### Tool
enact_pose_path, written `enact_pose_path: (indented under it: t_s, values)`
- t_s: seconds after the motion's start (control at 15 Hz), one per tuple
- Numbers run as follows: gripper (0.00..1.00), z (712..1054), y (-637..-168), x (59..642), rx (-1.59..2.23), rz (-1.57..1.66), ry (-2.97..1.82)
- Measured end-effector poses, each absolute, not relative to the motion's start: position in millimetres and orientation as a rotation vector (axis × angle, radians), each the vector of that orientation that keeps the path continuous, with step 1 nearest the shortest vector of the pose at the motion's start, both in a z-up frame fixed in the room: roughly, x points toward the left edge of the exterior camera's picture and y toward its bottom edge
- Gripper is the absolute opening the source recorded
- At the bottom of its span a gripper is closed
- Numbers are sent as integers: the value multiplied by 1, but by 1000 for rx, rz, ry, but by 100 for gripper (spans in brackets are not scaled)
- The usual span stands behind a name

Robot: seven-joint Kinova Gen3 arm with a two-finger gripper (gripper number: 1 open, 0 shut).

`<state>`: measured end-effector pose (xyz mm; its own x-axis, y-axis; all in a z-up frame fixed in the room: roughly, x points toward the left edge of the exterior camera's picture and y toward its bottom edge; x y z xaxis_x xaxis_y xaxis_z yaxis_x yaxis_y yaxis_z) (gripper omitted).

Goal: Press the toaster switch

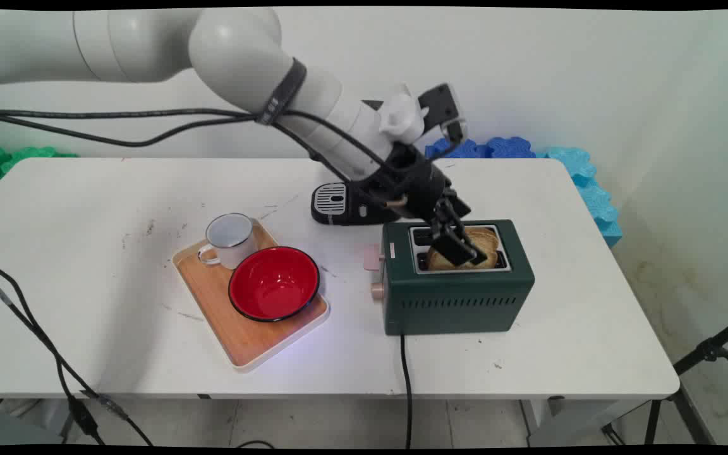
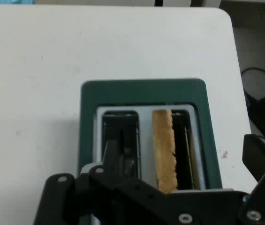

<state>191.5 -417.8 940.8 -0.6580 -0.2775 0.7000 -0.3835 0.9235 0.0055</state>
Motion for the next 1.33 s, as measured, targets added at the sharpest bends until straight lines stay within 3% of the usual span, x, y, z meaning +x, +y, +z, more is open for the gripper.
enact_pose_path:
  t_s: [0.33, 0.67, 0.73, 1.33]
  values:
    - [100, 970, -422, 225, 446, 199, -2288]
    - [100, 975, -415, 278, 450, 187, -2301]
    - [0, 973, -413, 289, 452, 184, -2304]
    - [0, 938, -393, 338, 490, 130, -2322]
